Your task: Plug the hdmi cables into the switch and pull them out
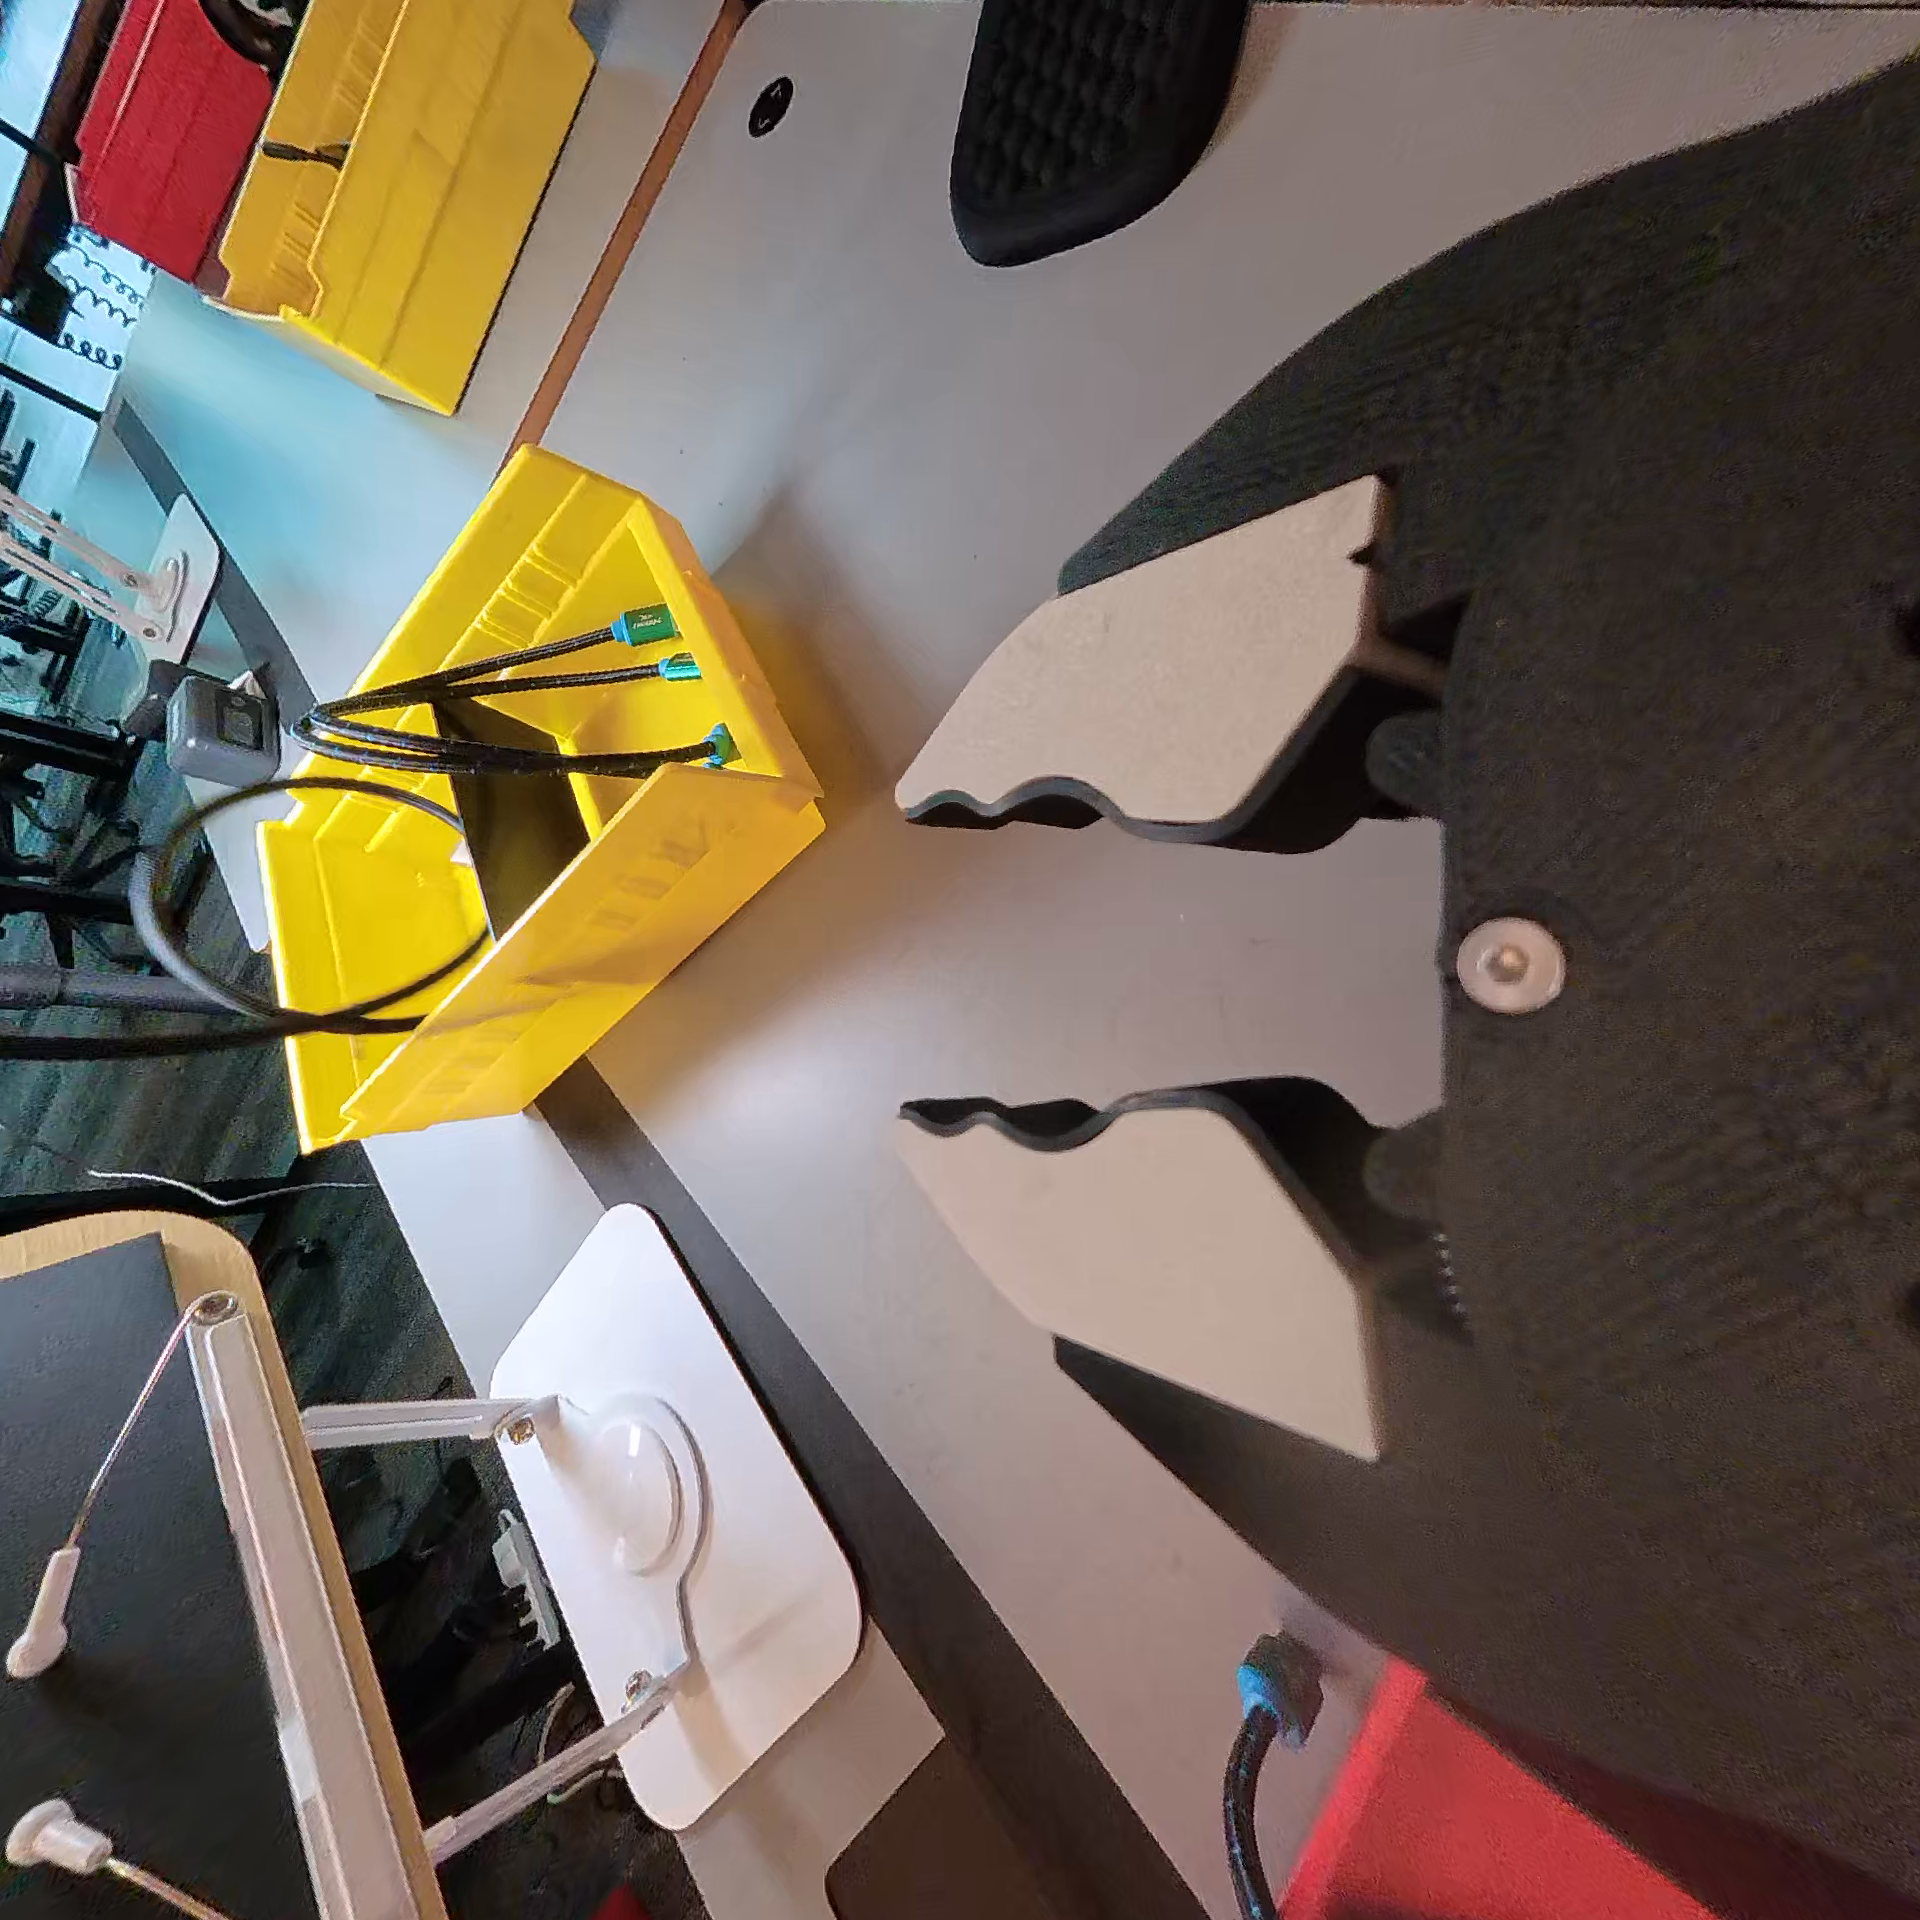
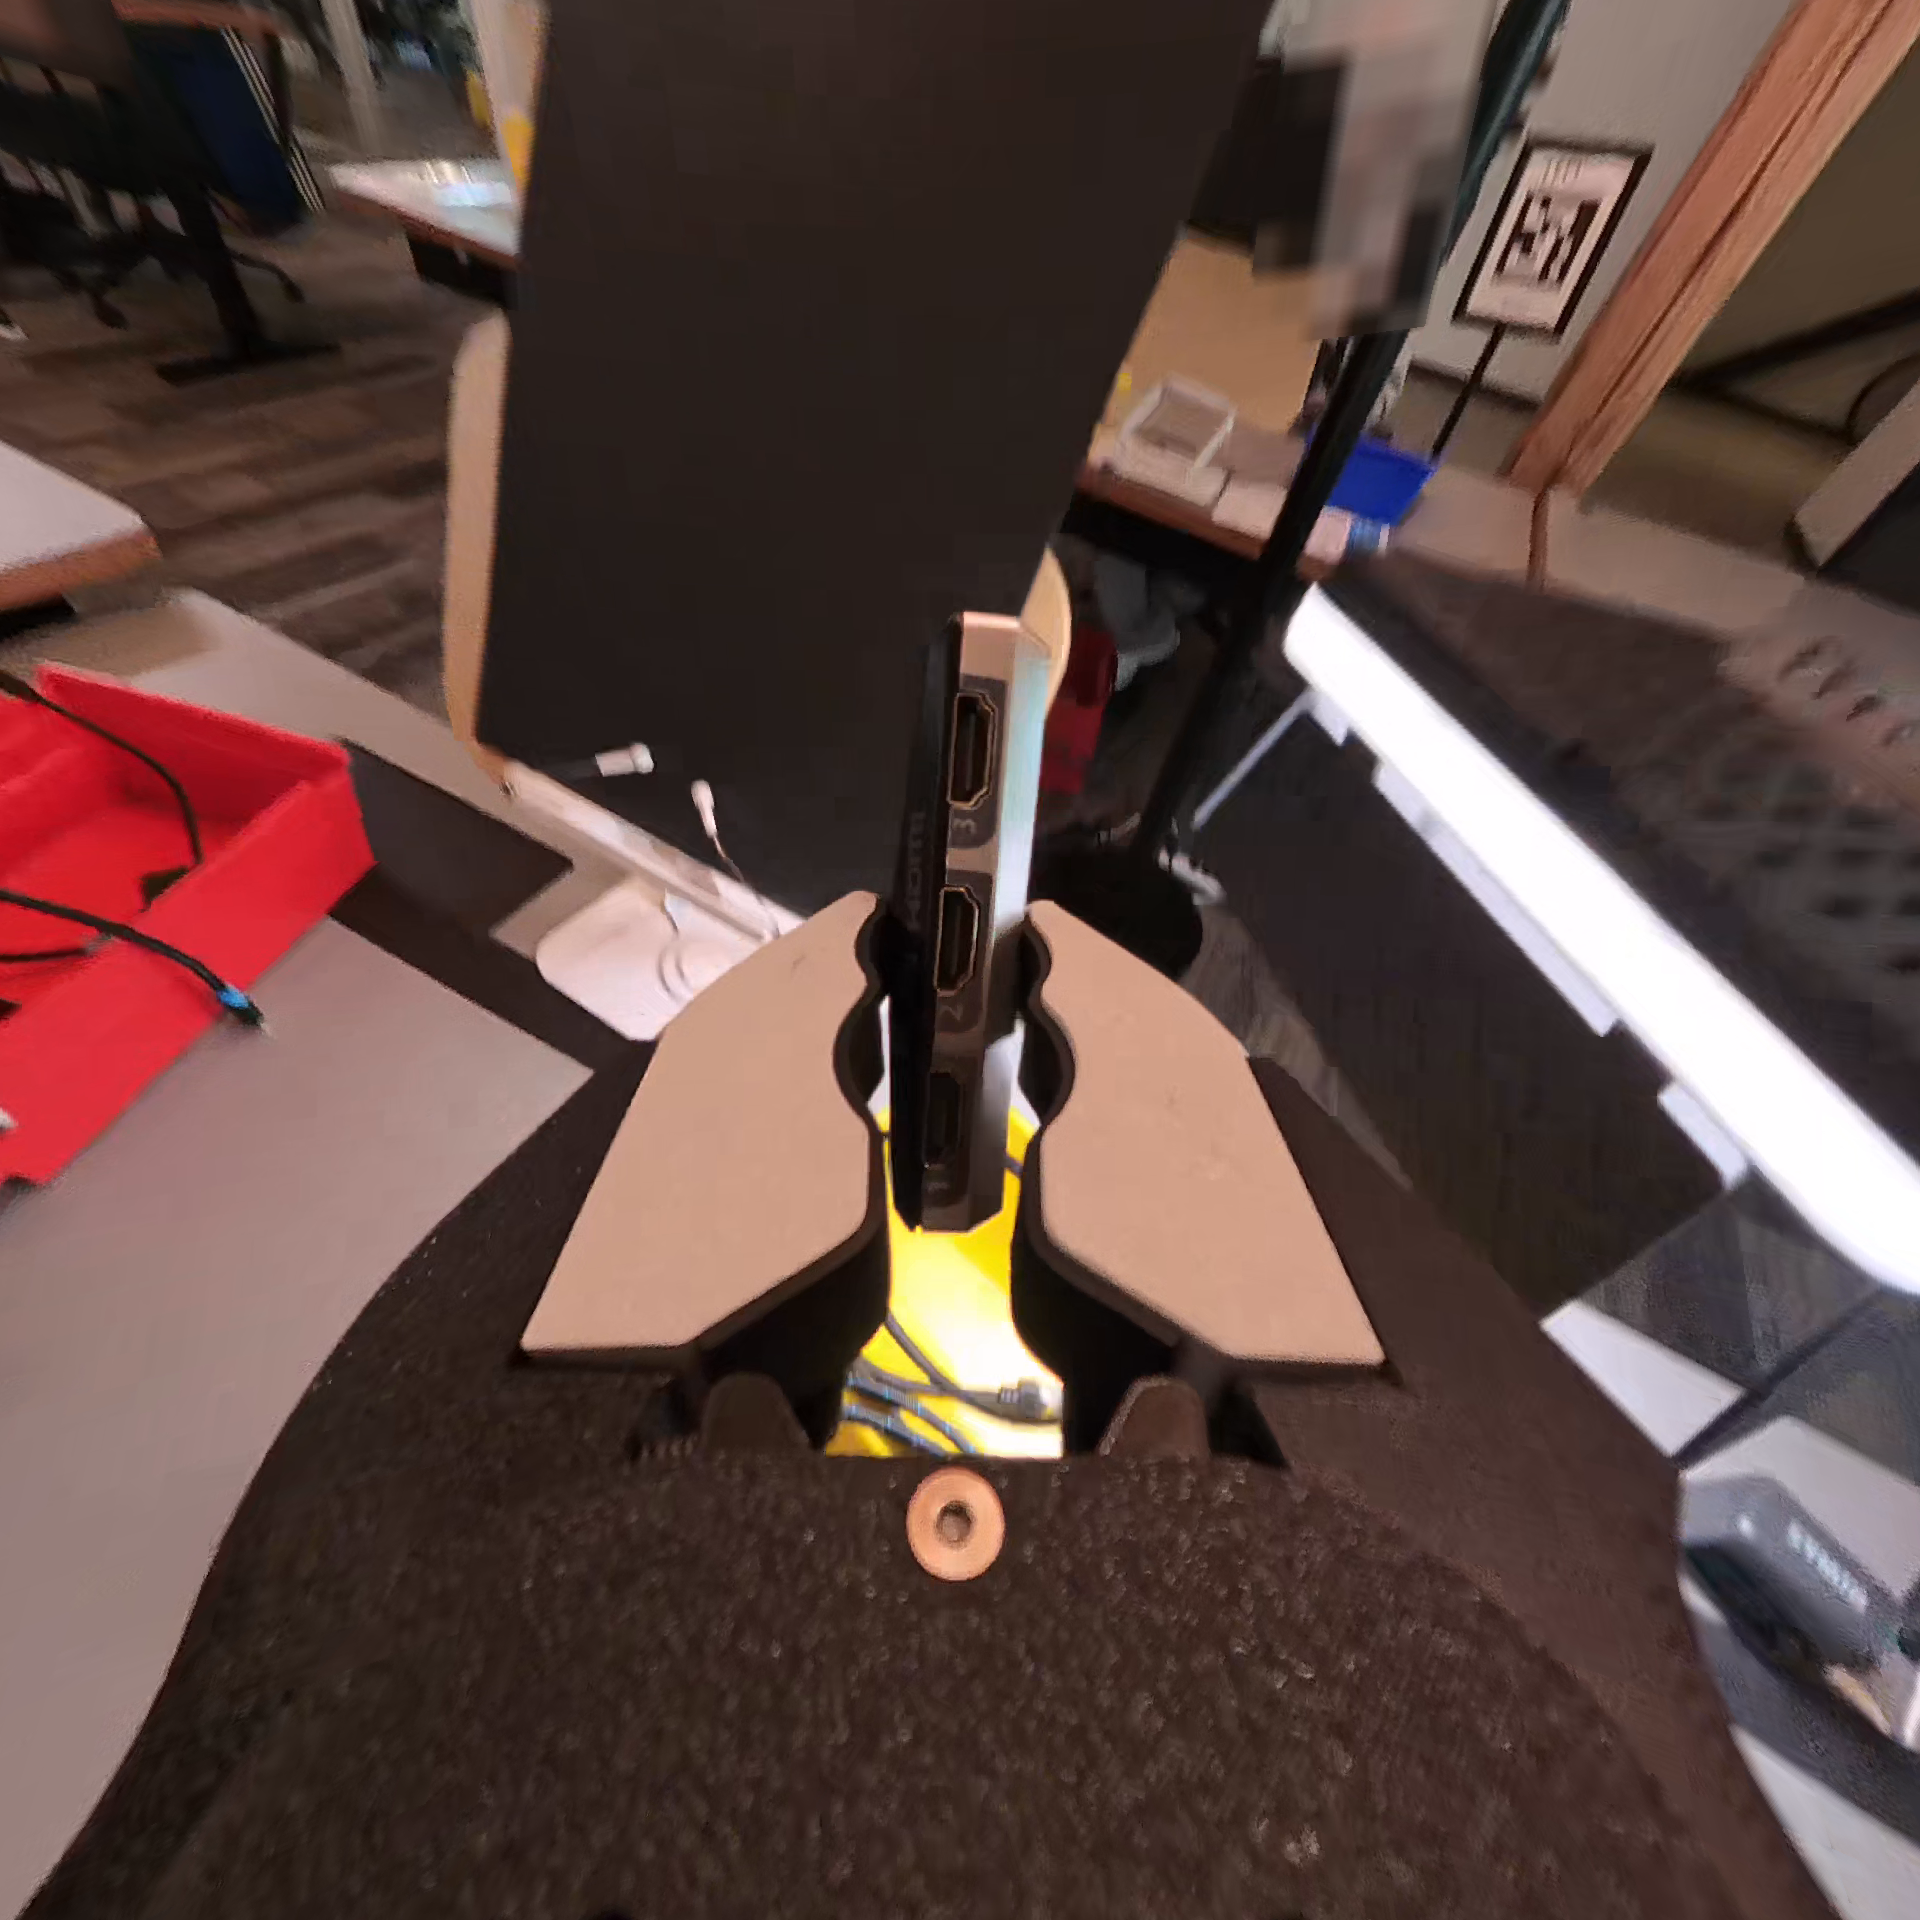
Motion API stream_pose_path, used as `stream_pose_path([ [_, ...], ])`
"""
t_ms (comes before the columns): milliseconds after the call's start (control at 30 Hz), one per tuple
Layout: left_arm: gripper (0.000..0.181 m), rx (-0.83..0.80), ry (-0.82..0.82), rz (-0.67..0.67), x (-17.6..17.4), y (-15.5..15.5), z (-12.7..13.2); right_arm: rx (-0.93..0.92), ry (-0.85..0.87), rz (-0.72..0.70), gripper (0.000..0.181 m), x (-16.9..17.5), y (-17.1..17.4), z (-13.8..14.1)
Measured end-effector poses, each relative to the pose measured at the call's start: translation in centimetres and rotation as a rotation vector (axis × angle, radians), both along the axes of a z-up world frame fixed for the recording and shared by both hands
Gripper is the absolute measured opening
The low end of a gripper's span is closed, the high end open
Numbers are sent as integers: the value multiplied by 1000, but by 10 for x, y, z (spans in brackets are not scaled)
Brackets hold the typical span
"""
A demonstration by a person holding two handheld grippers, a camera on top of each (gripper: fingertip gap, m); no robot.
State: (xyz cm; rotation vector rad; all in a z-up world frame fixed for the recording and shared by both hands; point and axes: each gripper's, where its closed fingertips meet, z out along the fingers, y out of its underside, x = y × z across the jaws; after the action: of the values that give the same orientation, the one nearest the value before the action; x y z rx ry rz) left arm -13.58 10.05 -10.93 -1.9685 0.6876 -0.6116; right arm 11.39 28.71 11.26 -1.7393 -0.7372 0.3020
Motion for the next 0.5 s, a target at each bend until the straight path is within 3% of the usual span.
stream_pose_path([
  [333, 50, -16, 8, 0, 1, 2, -6, -259, -346, -155, 22, 46, 33, -217],
  [400, 50, -22, 11, 3, 0, 3, -8, -301, -415, -166, 22, 51, 37, -249],
  [500, 50, -33, 16, 15, -4, 5, -13, -323, -404, -189, 24, 57, 43, -264],
])
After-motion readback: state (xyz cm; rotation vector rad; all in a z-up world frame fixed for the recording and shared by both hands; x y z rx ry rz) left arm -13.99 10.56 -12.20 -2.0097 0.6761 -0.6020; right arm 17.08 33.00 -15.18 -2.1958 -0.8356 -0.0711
